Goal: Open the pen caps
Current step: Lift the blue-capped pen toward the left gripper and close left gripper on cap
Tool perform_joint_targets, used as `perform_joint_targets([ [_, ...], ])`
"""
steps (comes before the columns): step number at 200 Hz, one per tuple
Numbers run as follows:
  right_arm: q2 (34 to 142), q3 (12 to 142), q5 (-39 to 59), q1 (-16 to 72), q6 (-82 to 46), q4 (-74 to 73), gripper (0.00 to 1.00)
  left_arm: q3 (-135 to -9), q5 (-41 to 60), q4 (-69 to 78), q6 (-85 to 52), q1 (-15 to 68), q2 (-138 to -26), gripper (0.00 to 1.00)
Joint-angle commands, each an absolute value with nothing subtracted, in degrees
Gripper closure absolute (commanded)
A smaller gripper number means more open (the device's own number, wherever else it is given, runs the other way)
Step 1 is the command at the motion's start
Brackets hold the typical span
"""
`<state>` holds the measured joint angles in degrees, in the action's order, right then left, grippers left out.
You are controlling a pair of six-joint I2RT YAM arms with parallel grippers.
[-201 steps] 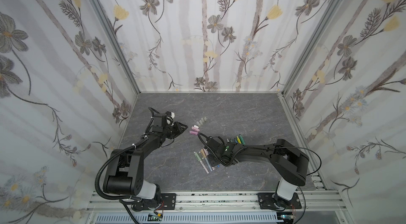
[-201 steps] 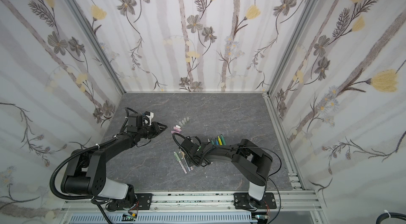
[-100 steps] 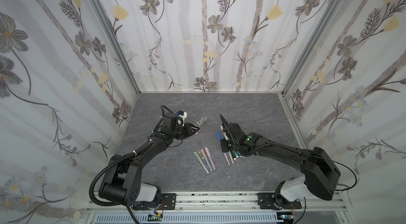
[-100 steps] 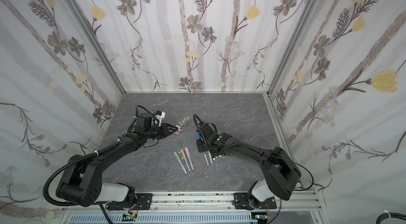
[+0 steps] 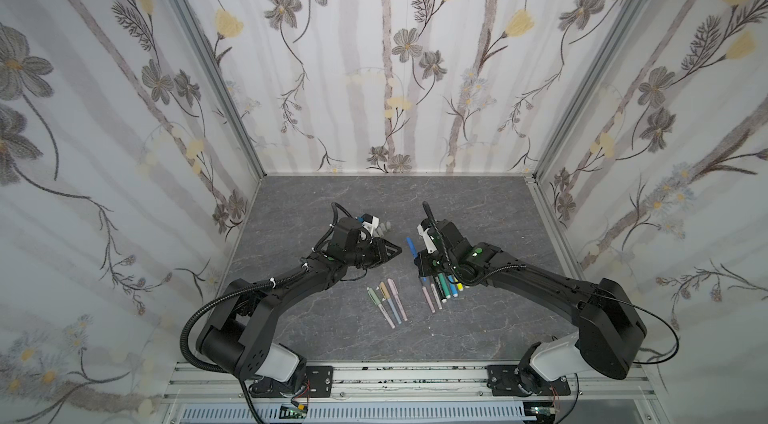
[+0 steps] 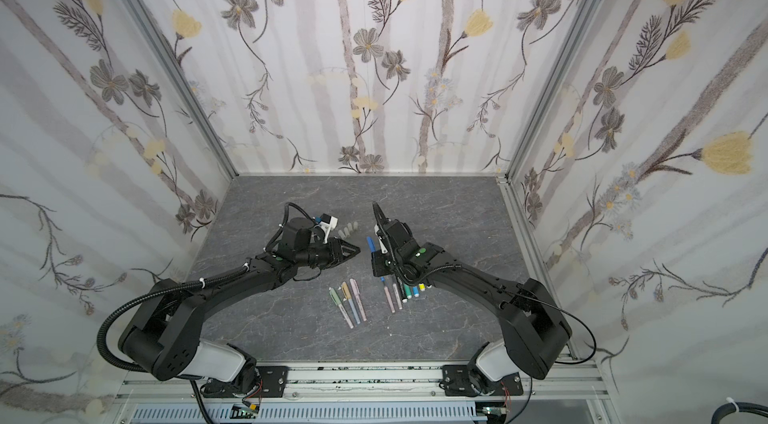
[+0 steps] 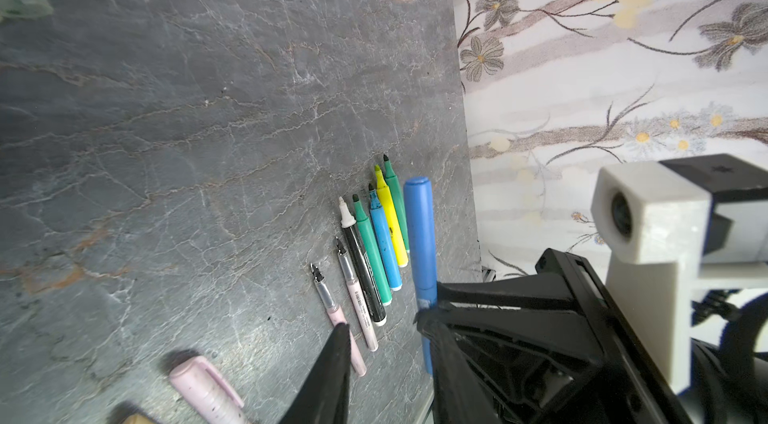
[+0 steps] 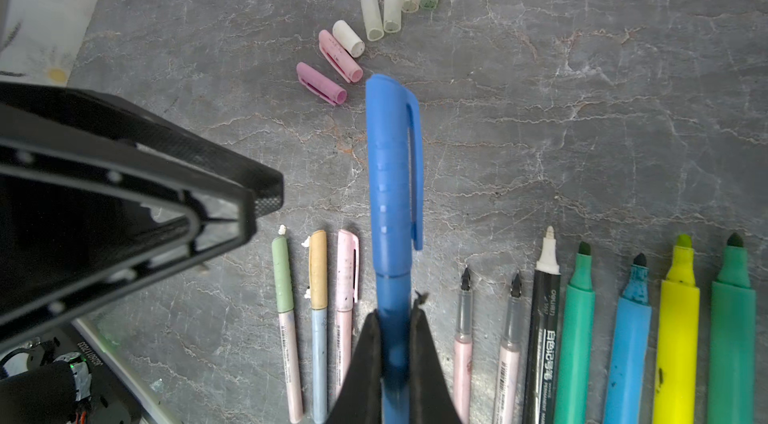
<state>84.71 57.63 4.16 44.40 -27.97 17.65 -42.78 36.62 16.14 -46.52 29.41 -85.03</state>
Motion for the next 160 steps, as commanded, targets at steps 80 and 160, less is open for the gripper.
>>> perform_joint_targets([
  [80,85.03,58.62,6.18,44.48,-27.93,16.26,1.00,-48.73,36.12,20.12,-47.37,32.34,-91.99,0.67],
  [160,85.61,58.10,6.25,44.53,-27.95,15.80,1.00,-50.96,35.60,20.90,-47.09,32.28,-95.82,0.73],
])
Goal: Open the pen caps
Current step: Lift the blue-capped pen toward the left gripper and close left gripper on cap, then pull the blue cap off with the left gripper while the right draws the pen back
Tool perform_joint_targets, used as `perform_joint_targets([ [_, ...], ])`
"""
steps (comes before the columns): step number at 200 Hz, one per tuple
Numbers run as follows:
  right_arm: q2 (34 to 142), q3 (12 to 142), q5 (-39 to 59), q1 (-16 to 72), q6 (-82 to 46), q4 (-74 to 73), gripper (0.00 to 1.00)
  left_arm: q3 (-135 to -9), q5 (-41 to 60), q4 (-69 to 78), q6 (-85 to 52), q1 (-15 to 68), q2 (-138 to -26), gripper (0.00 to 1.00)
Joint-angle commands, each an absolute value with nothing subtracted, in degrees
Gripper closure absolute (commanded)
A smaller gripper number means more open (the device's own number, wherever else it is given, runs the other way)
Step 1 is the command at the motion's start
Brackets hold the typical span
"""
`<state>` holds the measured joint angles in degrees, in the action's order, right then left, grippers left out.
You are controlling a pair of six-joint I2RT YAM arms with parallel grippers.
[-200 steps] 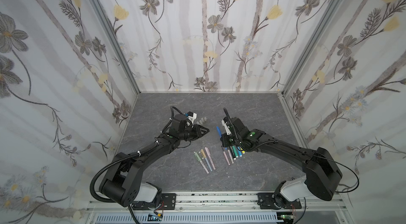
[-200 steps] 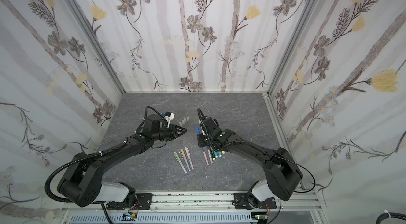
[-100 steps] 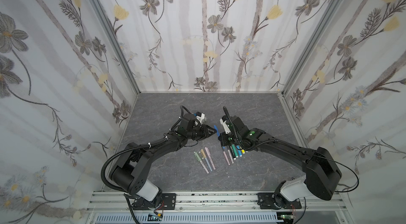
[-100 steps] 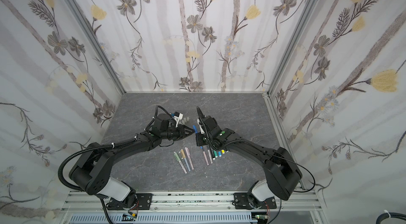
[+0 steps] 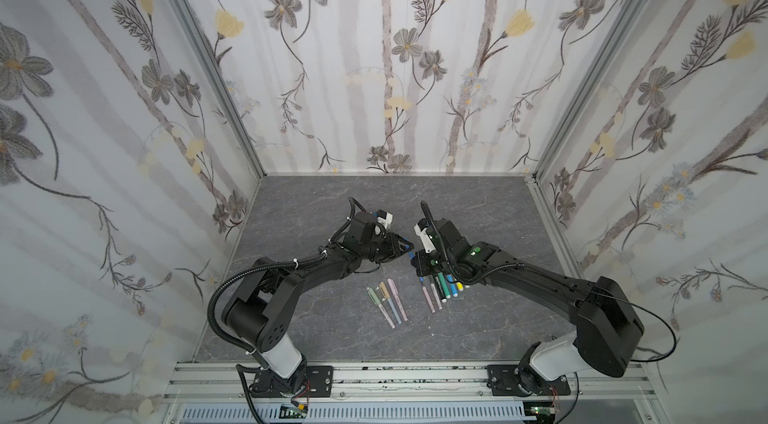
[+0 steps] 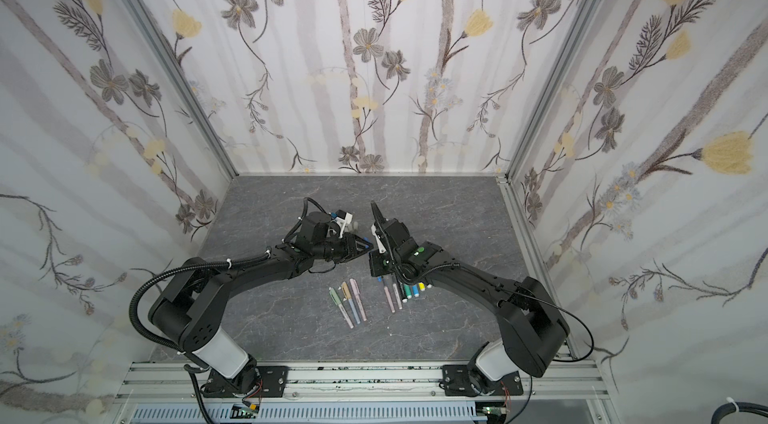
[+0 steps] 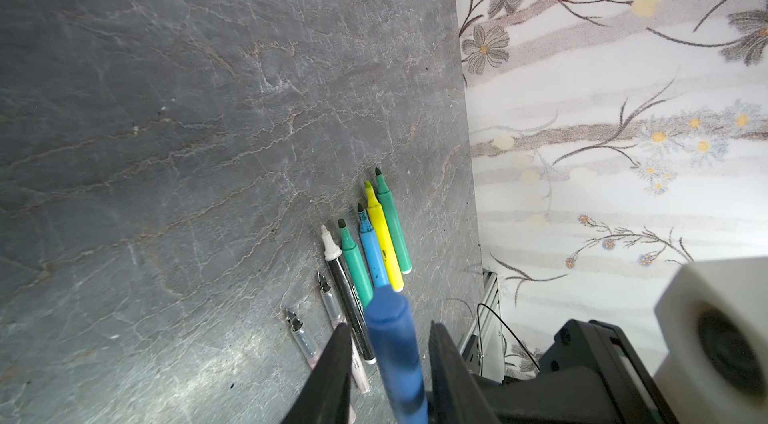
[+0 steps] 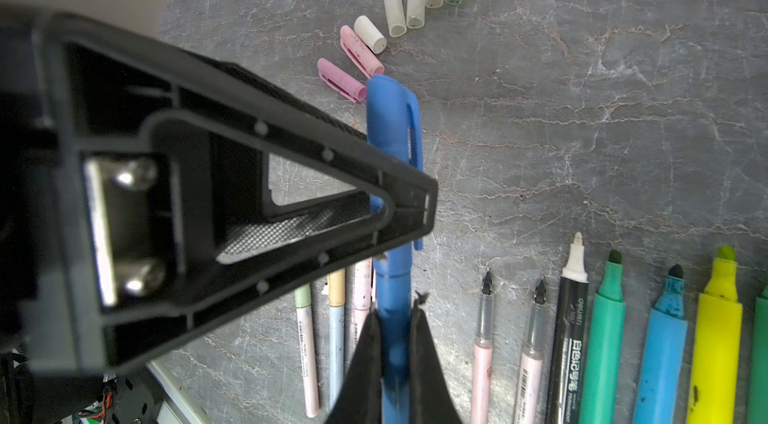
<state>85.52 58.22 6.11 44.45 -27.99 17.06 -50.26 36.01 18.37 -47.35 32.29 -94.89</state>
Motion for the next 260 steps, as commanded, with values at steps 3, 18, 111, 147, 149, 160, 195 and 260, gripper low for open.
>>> perform_joint_targets([
  [3,85.61,58.07,6.20,44.48,-27.95,15.82,1.00,-50.97,35.63,21.11,-47.17,32.32,-95.89,0.74],
  [18,85.91,58.10,6.16,44.52,-27.86,15.82,1.00,-51.02,36.00,21.87,-47.67,32.42,-96.50,0.78],
  [111,86.84,58.05,5.71,44.47,-27.70,15.12,0.91,-50.52,36.46,22.24,-47.90,32.50,-96.33,1.00],
  [147,86.99,57.48,5.93,44.48,-27.82,14.28,0.74,-50.71,36.43,22.75,-48.47,32.60,-95.97,1.00],
  [149,87.12,57.41,5.96,44.50,-27.85,14.25,0.74,-50.71,36.42,22.81,-48.50,32.61,-95.97,1.00],
  [160,87.49,57.54,6.35,44.48,-27.85,14.07,0.72,-50.69,36.55,23.02,-48.73,32.55,-95.78,1.00],
  [195,88.51,57.74,6.76,44.52,-27.93,13.46,0.73,-50.62,36.65,23.36,-49.28,32.58,-94.90,1.00],
  [260,87.81,56.57,7.71,44.51,-28.19,12.75,1.00,-51.45,35.17,20.91,-46.94,32.19,-95.83,1.00],
])
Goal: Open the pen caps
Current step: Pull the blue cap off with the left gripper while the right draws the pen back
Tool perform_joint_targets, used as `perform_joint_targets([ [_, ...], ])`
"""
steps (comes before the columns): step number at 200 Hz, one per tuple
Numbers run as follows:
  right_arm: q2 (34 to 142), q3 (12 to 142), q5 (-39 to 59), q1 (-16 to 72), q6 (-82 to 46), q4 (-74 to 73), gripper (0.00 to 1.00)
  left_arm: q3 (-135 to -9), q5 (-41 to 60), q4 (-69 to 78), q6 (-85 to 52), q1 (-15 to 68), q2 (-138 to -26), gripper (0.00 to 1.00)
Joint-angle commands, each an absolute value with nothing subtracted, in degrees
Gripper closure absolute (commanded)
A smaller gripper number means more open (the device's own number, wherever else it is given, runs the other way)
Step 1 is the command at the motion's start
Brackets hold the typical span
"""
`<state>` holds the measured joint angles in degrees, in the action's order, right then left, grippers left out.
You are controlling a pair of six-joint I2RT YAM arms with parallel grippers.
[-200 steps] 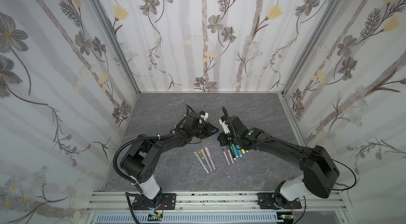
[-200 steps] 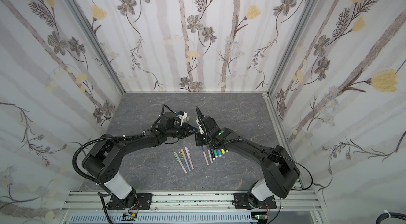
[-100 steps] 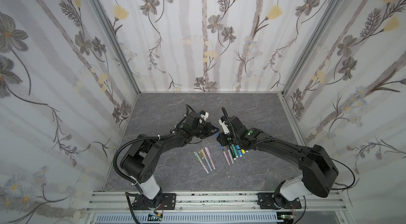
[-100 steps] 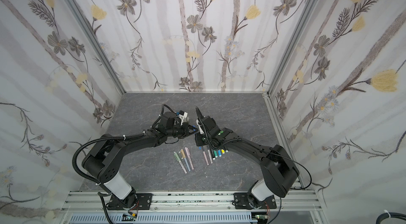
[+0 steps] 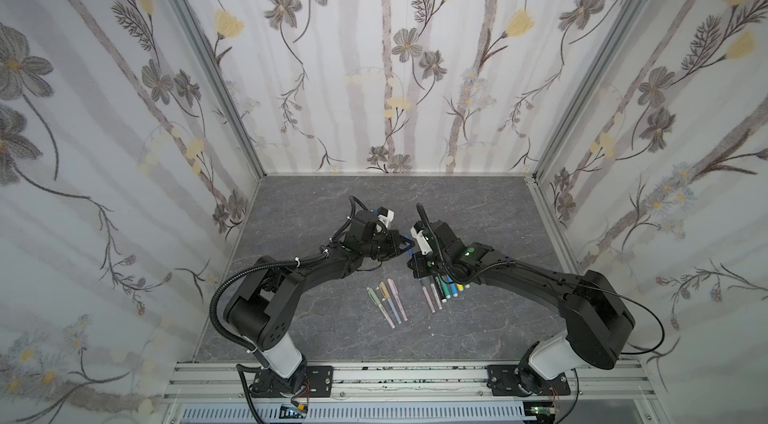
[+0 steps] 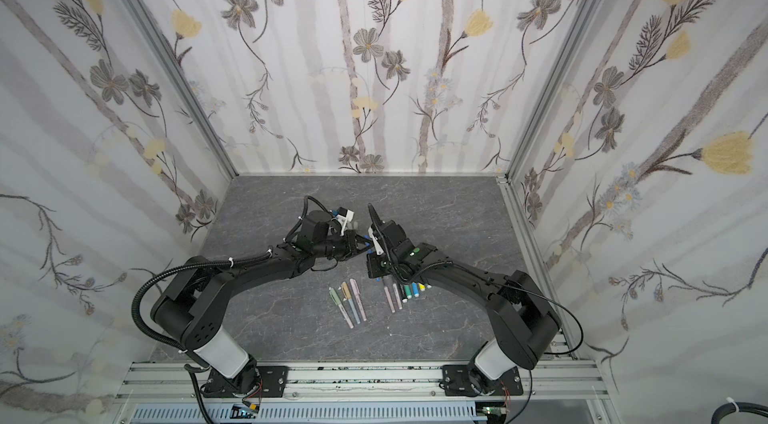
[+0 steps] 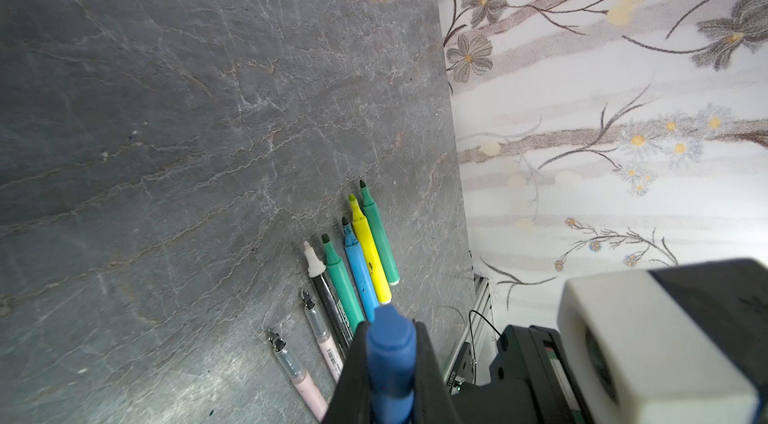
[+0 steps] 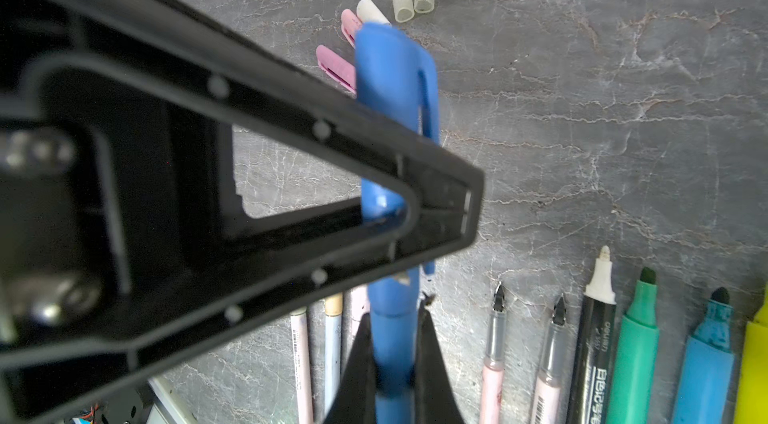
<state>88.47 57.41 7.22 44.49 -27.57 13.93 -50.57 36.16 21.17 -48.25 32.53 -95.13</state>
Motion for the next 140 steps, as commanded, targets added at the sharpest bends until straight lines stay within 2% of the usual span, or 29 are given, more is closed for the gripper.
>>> perform_joint_targets([
  [1,87.76,56.54,7.72,44.49,-28.20,12.75,1.00,-51.52,35.16,20.78,-46.80,32.14,-95.86,1.00],
  [140,83.24,48.92,7.78,48.83,-31.16,11.63,1.00,-60.46,33.84,13.41,-40.04,24.94,-102.65,1.00],
])
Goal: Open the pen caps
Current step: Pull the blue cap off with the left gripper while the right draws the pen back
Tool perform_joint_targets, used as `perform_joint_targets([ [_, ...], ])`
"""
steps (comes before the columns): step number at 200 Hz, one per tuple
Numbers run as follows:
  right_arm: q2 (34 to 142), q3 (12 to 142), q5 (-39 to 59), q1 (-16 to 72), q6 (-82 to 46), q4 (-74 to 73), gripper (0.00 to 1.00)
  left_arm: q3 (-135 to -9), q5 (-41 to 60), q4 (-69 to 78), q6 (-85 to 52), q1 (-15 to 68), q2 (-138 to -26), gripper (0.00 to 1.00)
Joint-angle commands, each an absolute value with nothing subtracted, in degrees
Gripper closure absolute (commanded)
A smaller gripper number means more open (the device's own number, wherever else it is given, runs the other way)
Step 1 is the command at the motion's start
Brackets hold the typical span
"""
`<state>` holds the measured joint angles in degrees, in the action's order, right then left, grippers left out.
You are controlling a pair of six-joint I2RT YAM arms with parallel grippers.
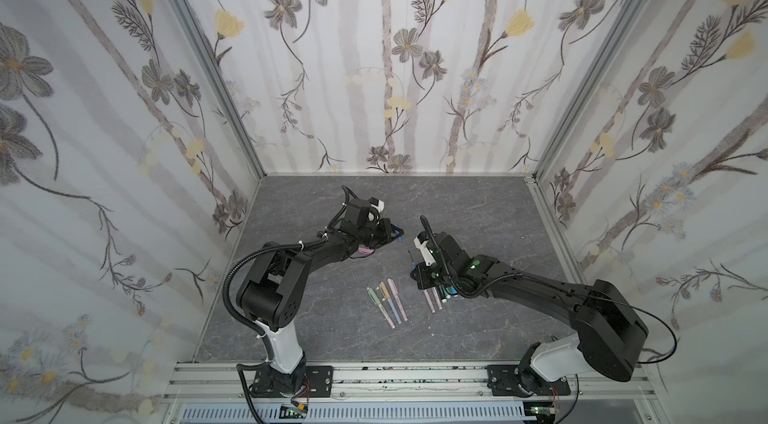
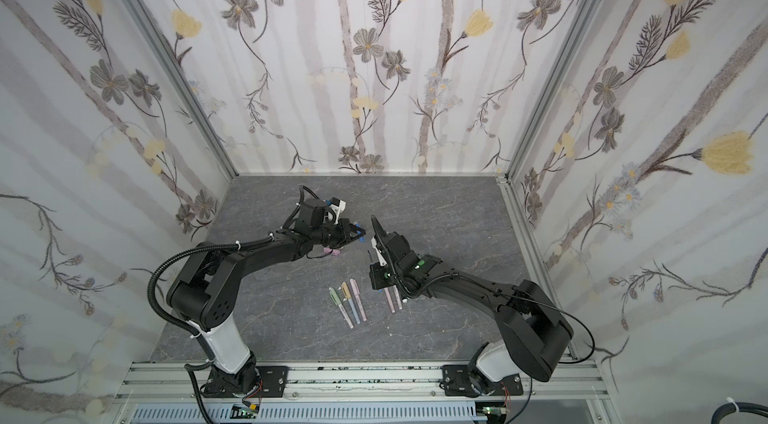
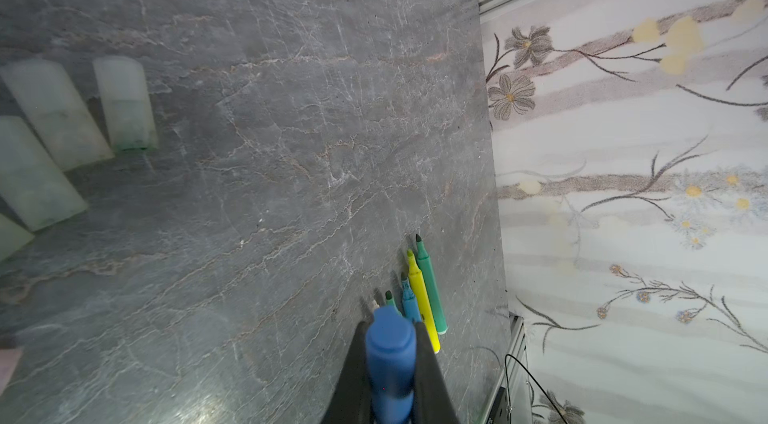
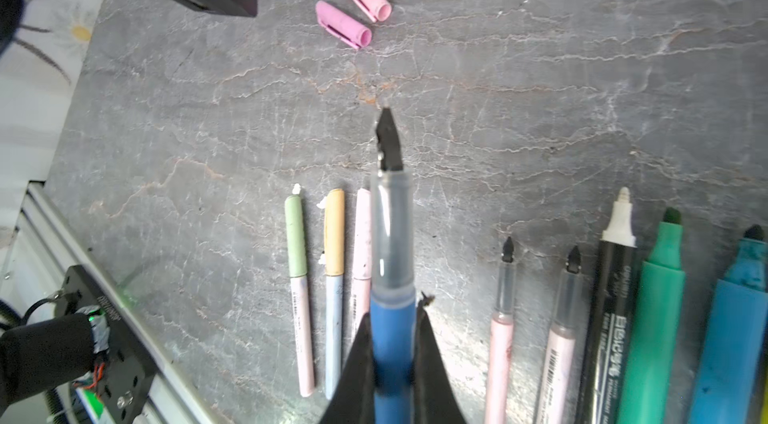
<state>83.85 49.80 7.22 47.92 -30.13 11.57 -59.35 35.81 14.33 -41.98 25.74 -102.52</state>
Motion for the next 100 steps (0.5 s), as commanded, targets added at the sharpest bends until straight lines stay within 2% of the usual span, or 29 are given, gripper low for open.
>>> perform_joint_targets([
  [1,83.19,48.85,7.80,48.89,-31.14,11.61,1.00,-60.47,33.84,13.38,-40.01,24.91,-102.65,1.00],
  [100,86.61,48.88,2.19,52.16,-33.05,15.08,1.00,-49.59,34.67,9.45,-36.40,14.77,-89.61,1.00],
])
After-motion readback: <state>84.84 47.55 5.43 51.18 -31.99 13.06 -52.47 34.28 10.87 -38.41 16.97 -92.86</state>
